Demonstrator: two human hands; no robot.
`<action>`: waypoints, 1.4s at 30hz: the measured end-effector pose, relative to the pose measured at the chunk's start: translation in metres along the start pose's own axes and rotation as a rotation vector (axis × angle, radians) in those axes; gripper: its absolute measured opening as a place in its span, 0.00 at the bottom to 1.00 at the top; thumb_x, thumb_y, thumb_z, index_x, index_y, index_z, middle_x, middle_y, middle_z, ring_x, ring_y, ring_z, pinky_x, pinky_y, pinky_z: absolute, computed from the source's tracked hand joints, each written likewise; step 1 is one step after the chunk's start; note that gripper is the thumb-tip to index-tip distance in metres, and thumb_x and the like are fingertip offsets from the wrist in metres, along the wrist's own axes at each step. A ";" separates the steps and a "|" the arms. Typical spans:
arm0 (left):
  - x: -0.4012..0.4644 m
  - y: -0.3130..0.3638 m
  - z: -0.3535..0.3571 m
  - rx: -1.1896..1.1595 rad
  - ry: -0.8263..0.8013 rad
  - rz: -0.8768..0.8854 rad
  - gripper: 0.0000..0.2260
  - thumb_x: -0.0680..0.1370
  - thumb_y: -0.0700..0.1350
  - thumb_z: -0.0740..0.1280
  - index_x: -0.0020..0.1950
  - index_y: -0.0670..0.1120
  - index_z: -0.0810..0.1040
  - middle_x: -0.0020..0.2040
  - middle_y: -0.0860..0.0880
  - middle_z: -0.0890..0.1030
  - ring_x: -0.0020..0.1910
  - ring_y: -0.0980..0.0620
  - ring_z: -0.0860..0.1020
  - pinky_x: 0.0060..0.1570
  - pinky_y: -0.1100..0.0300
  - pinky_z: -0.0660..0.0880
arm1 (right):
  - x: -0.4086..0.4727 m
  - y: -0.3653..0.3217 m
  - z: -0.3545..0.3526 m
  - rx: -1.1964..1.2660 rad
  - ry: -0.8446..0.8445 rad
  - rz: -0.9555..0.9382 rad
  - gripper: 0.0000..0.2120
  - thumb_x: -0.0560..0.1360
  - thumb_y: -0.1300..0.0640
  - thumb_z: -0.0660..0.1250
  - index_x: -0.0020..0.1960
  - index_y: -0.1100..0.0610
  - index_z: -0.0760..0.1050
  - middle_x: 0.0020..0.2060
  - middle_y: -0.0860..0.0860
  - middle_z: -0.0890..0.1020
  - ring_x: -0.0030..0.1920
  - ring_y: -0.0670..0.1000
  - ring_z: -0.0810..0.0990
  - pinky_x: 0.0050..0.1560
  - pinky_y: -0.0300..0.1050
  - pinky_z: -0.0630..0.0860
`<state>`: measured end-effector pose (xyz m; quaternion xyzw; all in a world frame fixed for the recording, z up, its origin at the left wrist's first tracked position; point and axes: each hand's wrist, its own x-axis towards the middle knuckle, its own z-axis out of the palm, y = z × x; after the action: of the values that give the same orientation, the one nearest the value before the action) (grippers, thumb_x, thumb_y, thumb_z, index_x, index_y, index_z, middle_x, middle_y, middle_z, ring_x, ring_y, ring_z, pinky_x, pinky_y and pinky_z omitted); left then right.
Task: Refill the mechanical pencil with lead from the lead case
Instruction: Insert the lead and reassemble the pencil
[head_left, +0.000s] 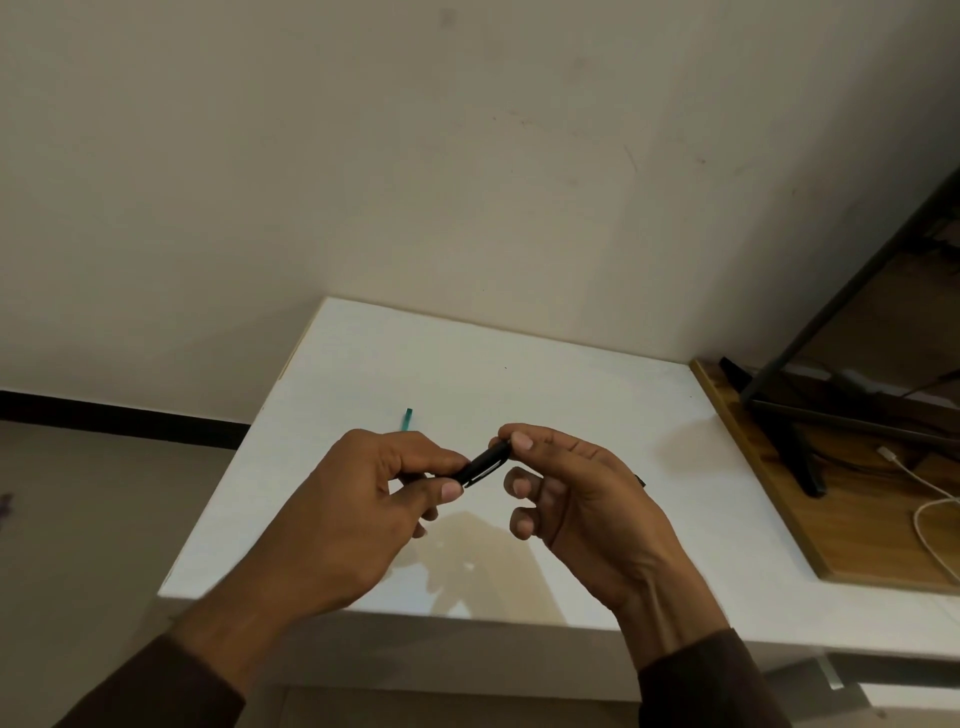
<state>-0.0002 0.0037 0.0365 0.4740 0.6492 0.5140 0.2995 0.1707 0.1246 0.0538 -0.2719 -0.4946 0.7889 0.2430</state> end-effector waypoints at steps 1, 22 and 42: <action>0.000 0.000 0.000 -0.001 0.002 0.001 0.10 0.78 0.40 0.71 0.52 0.53 0.88 0.41 0.58 0.85 0.41 0.54 0.83 0.40 0.61 0.83 | 0.000 0.001 0.001 0.006 0.002 0.007 0.09 0.70 0.59 0.76 0.49 0.61 0.87 0.46 0.54 0.86 0.32 0.48 0.78 0.27 0.43 0.75; 0.005 -0.015 0.000 0.026 0.035 -0.111 0.11 0.78 0.41 0.72 0.47 0.58 0.88 0.43 0.56 0.85 0.39 0.56 0.84 0.40 0.58 0.84 | 0.010 0.022 -0.116 -1.159 0.937 -0.010 0.15 0.82 0.56 0.67 0.67 0.59 0.79 0.63 0.58 0.82 0.60 0.58 0.80 0.67 0.51 0.73; 0.003 -0.007 -0.003 0.015 0.058 -0.067 0.09 0.78 0.42 0.72 0.52 0.56 0.88 0.43 0.57 0.85 0.43 0.55 0.85 0.43 0.58 0.85 | 0.009 0.010 0.014 -0.252 0.319 -0.334 0.06 0.80 0.59 0.70 0.54 0.52 0.85 0.48 0.53 0.89 0.51 0.51 0.86 0.46 0.46 0.80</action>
<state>-0.0058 0.0056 0.0306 0.4389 0.6771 0.5123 0.2940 0.1532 0.1170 0.0478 -0.3356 -0.5824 0.6170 0.4092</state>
